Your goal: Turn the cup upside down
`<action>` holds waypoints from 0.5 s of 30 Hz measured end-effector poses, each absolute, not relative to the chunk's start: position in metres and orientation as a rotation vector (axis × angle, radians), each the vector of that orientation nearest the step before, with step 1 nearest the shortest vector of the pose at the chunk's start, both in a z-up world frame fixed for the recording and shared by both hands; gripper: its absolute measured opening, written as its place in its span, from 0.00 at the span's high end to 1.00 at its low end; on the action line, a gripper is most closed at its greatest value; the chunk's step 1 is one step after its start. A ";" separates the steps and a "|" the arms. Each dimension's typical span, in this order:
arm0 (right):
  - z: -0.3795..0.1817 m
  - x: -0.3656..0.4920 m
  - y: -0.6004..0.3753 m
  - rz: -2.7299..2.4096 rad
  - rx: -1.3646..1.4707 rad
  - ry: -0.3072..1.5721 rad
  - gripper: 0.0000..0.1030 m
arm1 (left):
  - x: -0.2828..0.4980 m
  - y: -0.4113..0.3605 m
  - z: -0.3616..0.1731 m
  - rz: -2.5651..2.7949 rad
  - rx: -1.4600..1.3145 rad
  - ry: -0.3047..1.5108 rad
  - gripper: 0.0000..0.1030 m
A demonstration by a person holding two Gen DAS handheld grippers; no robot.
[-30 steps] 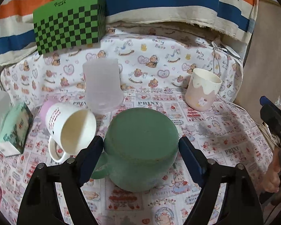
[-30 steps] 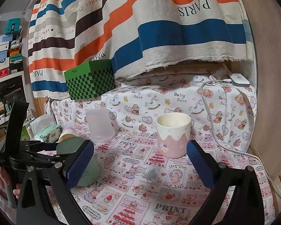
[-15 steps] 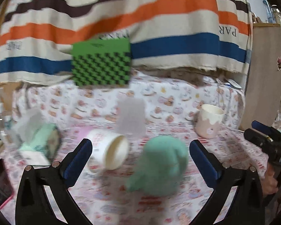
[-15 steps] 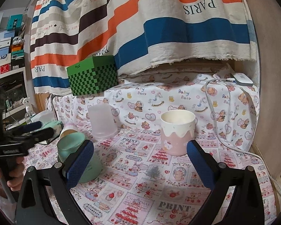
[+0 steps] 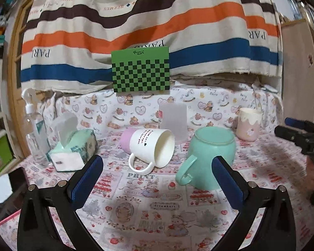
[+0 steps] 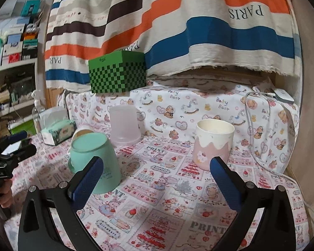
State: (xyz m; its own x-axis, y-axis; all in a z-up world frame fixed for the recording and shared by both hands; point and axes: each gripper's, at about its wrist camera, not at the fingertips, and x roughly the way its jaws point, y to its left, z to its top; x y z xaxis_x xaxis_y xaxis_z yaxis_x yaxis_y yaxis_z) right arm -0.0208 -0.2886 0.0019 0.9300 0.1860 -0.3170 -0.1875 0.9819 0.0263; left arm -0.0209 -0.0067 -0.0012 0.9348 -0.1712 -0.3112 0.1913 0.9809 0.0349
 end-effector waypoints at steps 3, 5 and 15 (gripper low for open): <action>0.003 -0.022 -0.289 0.191 0.002 0.313 0.00 | -0.026 -0.006 0.000 -0.205 0.043 0.287 0.00; 0.003 -0.023 -0.288 0.190 -0.003 0.311 0.00 | -0.025 -0.006 -0.001 -0.210 0.035 0.296 0.00; 0.004 -0.030 -0.285 0.195 -0.023 0.281 0.00 | -0.025 -0.008 0.000 -0.179 0.040 0.306 0.00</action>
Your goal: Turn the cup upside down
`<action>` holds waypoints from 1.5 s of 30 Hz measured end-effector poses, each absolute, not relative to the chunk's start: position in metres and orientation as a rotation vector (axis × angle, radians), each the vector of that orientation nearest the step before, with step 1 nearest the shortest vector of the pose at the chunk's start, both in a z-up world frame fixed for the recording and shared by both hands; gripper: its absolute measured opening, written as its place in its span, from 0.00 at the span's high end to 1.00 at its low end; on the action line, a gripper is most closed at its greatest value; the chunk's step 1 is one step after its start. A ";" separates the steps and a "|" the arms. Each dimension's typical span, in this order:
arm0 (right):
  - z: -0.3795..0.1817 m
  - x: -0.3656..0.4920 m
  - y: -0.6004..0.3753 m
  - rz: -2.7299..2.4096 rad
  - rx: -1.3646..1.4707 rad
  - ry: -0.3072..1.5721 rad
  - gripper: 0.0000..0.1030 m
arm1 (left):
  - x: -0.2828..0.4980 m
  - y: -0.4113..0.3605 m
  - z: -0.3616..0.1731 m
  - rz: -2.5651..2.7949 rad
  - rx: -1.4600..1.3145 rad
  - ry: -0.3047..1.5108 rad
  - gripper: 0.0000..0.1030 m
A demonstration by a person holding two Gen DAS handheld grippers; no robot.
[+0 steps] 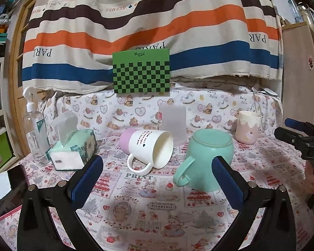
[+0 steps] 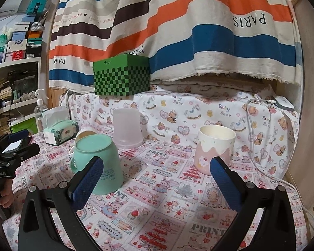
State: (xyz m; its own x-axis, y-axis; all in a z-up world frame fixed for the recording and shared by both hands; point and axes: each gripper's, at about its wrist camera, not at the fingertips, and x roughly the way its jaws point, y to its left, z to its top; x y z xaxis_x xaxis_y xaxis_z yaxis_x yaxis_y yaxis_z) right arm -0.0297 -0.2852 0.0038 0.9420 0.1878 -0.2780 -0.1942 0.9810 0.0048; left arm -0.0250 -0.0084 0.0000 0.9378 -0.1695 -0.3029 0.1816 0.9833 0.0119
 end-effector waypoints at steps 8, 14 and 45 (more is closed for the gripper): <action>0.004 -0.029 -0.287 0.192 -0.022 0.281 0.00 | -0.023 -0.008 0.000 -0.161 0.038 0.312 0.00; 0.004 -0.029 -0.286 0.192 -0.020 0.282 0.00 | -0.024 -0.007 0.000 -0.149 0.036 0.306 0.00; 0.004 -0.029 -0.286 0.190 -0.022 0.282 0.00 | -0.022 -0.005 -0.001 -0.149 0.037 0.311 0.00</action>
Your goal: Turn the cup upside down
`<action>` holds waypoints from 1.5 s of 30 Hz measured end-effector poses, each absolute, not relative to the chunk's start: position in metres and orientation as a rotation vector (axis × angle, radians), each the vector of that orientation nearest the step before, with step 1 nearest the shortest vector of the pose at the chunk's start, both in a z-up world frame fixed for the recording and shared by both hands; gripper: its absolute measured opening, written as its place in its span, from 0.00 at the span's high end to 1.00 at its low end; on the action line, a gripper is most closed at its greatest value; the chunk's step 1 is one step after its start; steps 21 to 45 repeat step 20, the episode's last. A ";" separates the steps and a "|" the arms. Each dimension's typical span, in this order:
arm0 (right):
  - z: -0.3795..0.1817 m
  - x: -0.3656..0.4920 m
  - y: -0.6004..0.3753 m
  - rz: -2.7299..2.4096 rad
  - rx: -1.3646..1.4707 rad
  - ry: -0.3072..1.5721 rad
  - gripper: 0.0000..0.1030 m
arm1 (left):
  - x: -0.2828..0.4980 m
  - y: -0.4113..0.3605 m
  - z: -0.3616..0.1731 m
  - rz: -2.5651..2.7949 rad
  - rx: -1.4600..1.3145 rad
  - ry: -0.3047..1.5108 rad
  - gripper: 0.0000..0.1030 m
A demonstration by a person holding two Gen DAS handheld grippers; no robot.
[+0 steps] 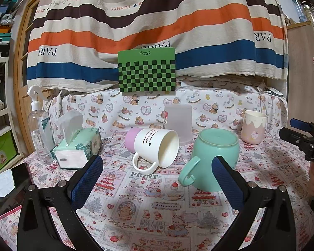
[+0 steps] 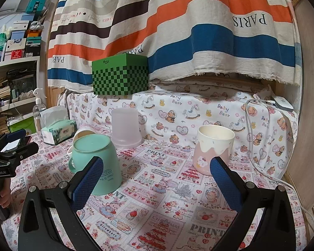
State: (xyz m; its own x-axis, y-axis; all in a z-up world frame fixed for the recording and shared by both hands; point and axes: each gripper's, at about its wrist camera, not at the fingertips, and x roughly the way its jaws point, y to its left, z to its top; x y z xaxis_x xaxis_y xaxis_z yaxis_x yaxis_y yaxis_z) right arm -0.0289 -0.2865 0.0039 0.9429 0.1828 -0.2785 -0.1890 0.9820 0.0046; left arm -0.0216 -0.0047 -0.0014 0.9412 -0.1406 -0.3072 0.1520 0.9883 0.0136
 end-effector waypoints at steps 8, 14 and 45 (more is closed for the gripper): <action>0.004 -0.029 -0.285 0.189 -0.022 0.286 0.00 | -0.021 -0.004 -0.002 -0.149 0.037 0.311 0.00; 0.003 -0.027 -0.289 0.184 -0.017 0.294 0.00 | -0.021 -0.004 -0.002 -0.149 0.037 0.310 0.00; 0.003 -0.027 -0.289 0.184 -0.018 0.294 0.00 | -0.020 -0.003 -0.003 -0.144 0.036 0.313 0.00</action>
